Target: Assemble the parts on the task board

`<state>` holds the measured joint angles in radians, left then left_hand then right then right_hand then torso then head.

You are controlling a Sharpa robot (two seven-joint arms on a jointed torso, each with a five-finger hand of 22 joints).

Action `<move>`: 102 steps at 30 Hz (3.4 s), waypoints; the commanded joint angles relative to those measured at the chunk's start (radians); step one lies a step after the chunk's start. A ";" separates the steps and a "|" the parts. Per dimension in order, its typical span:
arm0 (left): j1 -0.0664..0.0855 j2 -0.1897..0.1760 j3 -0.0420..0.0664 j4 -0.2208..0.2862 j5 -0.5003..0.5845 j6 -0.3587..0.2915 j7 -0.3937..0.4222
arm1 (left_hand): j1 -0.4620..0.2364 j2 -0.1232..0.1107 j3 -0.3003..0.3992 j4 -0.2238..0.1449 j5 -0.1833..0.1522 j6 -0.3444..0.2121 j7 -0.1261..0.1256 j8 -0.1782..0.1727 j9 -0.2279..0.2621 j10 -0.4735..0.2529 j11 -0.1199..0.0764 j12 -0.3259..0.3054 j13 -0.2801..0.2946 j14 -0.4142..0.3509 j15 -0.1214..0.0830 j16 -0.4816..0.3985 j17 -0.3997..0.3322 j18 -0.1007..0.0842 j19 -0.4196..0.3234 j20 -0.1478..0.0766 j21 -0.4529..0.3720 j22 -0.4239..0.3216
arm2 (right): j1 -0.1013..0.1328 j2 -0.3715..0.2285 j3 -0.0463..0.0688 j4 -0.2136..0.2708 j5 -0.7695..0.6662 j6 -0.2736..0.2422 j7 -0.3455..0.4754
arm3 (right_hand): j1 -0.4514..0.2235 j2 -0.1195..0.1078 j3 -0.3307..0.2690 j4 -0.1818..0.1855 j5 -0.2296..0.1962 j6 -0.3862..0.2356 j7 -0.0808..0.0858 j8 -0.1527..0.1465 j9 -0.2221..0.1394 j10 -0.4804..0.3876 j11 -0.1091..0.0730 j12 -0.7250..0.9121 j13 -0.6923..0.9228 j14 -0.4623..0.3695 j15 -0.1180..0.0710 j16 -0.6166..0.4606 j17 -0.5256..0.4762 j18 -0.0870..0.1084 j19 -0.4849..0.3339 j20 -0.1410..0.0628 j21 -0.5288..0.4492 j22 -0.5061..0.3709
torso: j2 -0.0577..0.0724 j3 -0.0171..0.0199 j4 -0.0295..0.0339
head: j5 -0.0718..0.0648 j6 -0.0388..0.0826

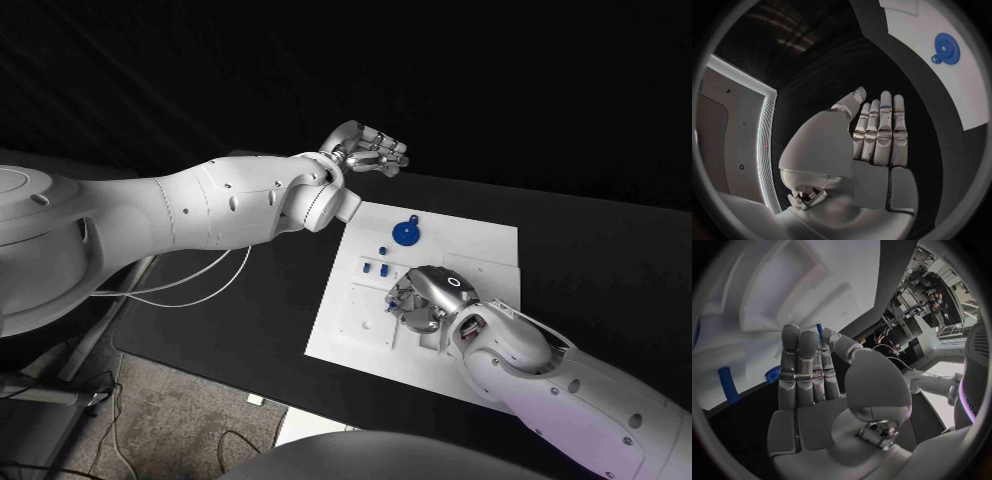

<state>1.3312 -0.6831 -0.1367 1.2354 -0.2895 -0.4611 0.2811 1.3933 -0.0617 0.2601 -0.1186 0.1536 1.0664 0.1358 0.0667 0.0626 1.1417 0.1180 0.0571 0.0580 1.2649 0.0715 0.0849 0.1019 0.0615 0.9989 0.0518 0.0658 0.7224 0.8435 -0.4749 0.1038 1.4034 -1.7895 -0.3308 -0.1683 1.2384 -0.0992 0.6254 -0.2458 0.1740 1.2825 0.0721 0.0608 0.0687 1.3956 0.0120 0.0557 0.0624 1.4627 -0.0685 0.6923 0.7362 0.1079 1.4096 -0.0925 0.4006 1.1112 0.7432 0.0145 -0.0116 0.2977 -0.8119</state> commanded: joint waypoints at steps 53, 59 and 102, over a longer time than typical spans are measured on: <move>0.003 0.003 0.001 0.007 0.002 0.012 -0.007 | 0.003 0.010 -0.009 0.002 -0.003 0.002 0.002 0.000 0.000 -0.011 0.002 0.003 0.000 0.003 0.003 -0.003 0.001 -0.012 0.007 0.002 0.004 -0.013 | 0.000 0.038 -0.069 -0.053 -0.047 0.015 -0.033 | -0.038 -0.034 -0.055 0.033 0.034 -0.108 0.029 0.001 -0.004 -0.132 0.039 0.003 -0.003 -0.009 0.021 0.007 -0.020 0.026 0.001 0.021 -0.030 0.015 | 0.000 -0.0001 -0.0017 | 0.005 -0.006; 0.003 0.000 0.001 0.007 0.002 0.013 -0.010 | 0.003 0.009 -0.010 0.002 -0.005 0.002 0.002 0.000 0.000 -0.013 0.002 0.003 0.000 0.002 0.003 -0.003 0.001 -0.012 0.006 0.002 0.004 -0.015 | 0.000 0.026 -0.070 -0.040 -0.029 -0.034 -0.031 | -0.024 -0.077 -0.140 0.054 0.032 -0.178 0.048 0.001 -0.005 -0.242 0.071 0.005 -0.003 -0.023 0.044 0.000 -0.041 0.049 0.002 0.049 -0.067 -0.015 | -0.001 0.0005 -0.0016 | -0.001 -0.003; 0.003 -0.016 -0.001 -0.018 0.003 0.020 -0.010 | 0.006 0.010 -0.013 0.001 -0.004 0.003 0.002 0.000 0.000 -0.015 0.003 0.003 0.000 0.002 0.003 -0.003 0.001 -0.012 0.008 0.002 0.004 -0.020 | 0.108 -0.288 0.116 0.175 0.031 0.185 -0.093 | 0.046 -0.097 -0.292 0.114 -0.009 -0.246 0.031 0.001 -0.006 -0.260 0.071 0.004 -0.003 -0.036 0.046 0.057 -0.076 0.041 0.022 0.052 -0.097 -0.001 | -0.009 0.0042 -0.0227 | -0.103 0.040</move>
<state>1.3323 -0.6991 -0.1384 1.2150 -0.2893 -0.4547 0.2634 1.3986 -0.0565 0.2548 -0.1188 0.1536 1.0664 0.1358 0.0667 0.0626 1.1310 0.1218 0.0571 0.0580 1.2649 0.0715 0.0849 0.1015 0.0614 0.9989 0.0518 0.0667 0.7030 0.9508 -0.7646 0.2195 1.5841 -1.7353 -0.2269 -0.2435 1.2774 -0.1950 0.3389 -0.1335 0.1687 1.0429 0.1024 0.0657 0.0637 1.1425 0.0830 0.0566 0.0588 1.4343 -0.0247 0.7455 0.6616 0.1494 1.4348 -0.0430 0.3054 1.1106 0.7328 0.0188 -0.0342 0.1972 -0.7728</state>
